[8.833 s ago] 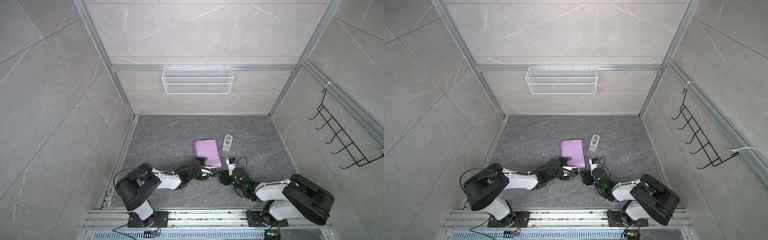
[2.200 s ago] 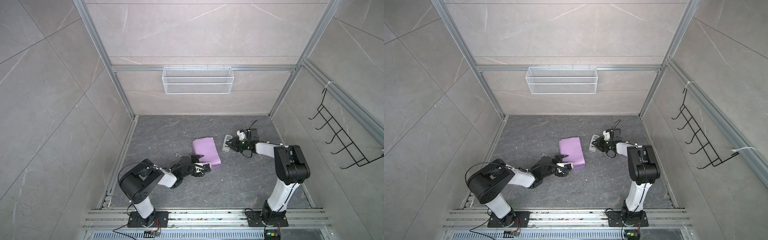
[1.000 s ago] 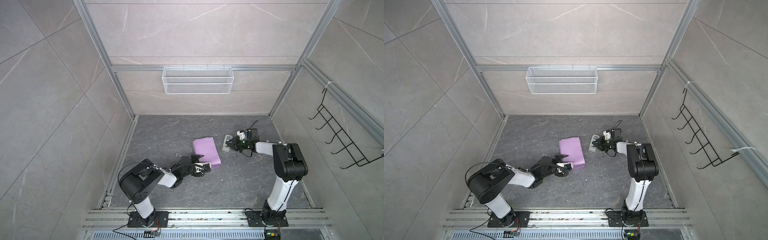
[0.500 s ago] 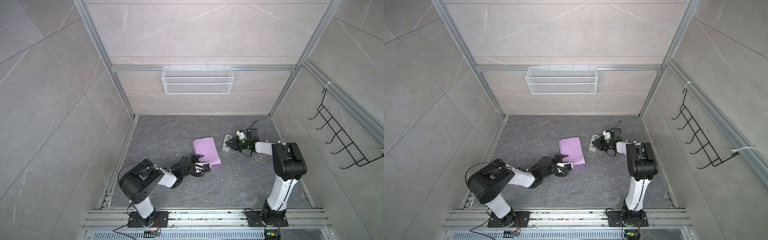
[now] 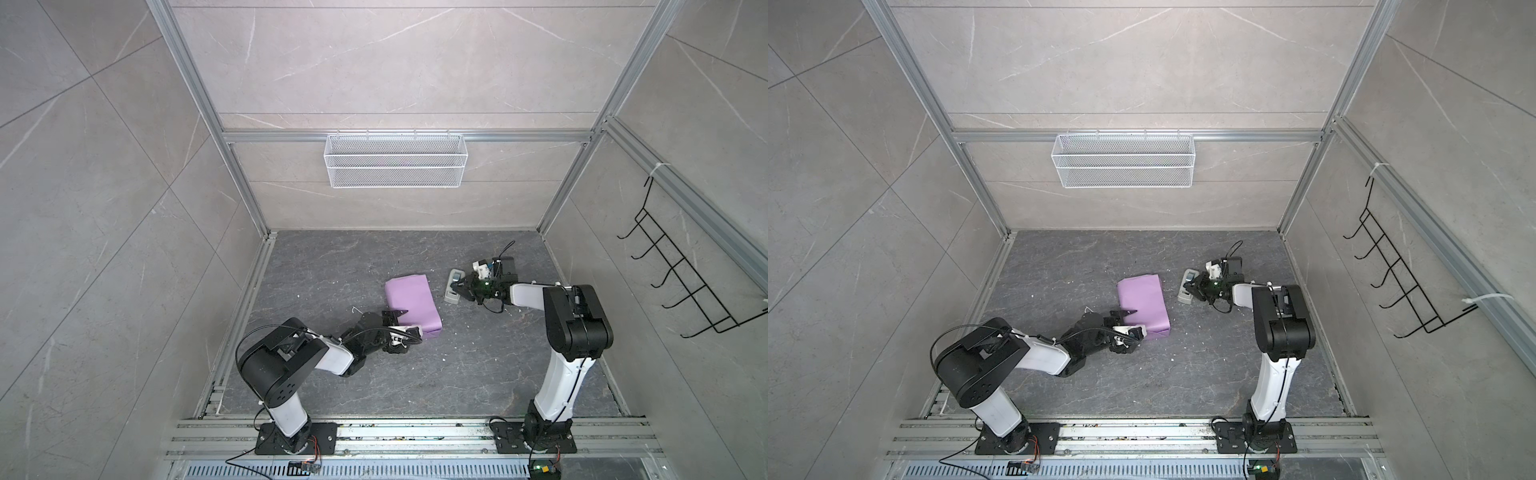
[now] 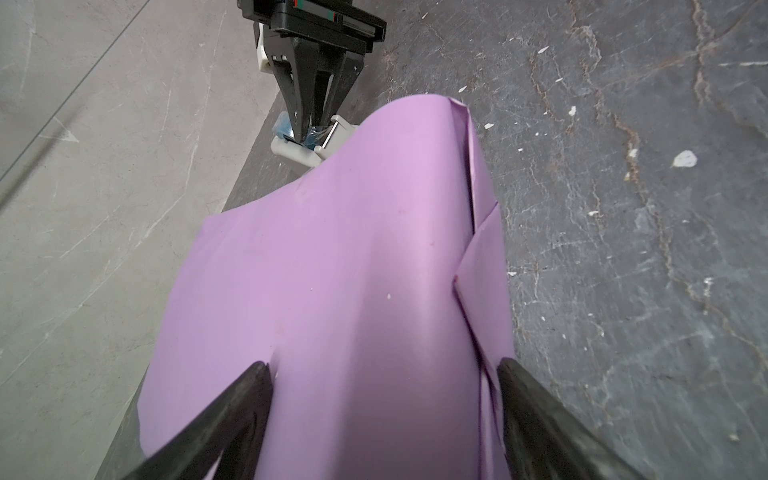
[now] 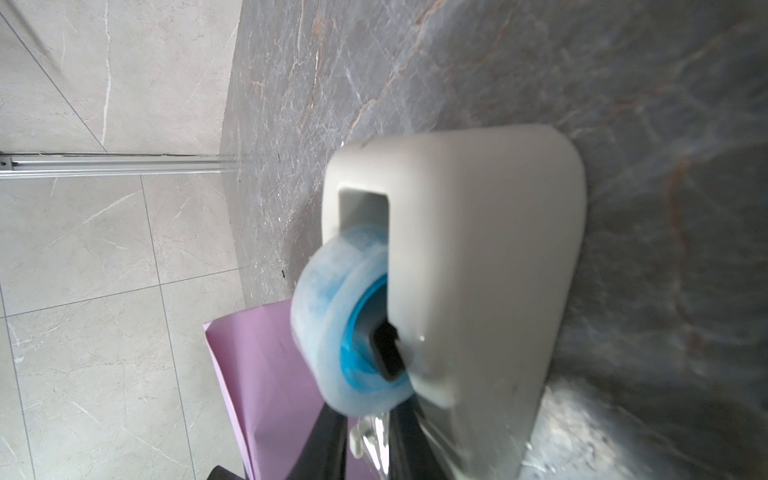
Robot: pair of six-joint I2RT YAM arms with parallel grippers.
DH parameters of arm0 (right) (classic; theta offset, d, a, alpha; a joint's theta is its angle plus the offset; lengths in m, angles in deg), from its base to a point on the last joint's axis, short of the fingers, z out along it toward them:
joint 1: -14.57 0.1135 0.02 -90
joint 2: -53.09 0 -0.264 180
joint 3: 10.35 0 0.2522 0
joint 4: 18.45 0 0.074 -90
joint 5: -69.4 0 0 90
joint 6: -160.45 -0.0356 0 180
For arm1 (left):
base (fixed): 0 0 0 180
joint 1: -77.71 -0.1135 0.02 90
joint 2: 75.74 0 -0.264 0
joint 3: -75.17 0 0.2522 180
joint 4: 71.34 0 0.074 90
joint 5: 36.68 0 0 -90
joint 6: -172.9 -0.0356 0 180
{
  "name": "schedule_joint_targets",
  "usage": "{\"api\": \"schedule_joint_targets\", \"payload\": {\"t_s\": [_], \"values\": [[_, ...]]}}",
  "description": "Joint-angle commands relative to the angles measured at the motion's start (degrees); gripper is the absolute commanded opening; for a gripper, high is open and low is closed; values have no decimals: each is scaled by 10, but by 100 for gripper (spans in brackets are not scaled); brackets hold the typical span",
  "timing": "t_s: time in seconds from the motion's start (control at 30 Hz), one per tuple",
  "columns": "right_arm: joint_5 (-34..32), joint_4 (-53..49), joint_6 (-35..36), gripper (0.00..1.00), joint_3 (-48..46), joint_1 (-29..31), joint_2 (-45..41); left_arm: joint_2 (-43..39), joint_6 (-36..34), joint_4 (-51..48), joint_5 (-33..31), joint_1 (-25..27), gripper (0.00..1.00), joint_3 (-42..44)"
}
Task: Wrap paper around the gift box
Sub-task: 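Grasp the dispenser tape end with the right gripper while the left holds the flap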
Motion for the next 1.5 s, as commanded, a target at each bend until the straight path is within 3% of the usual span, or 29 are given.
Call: {"api": "schedule_joint_targets", "payload": {"t_s": [0.0, 0.43, 0.83, 1.47], "values": [[-10, -49, -6, 21, -18, 24, 45, 4, 15, -22, 0, -6, 85, 1], [20, 9, -25, 15, -25, 23, 35, 6, 14, -23, -3, -6, 85, -1], [50, 134, -118, 0, -51, 24, 23, 5, 14, -22, -5, -6, 85, 0], [46, 190, -169, 0, -87, 18, -52, 2, 15, -22, -8, -6, 85, 0]]}}
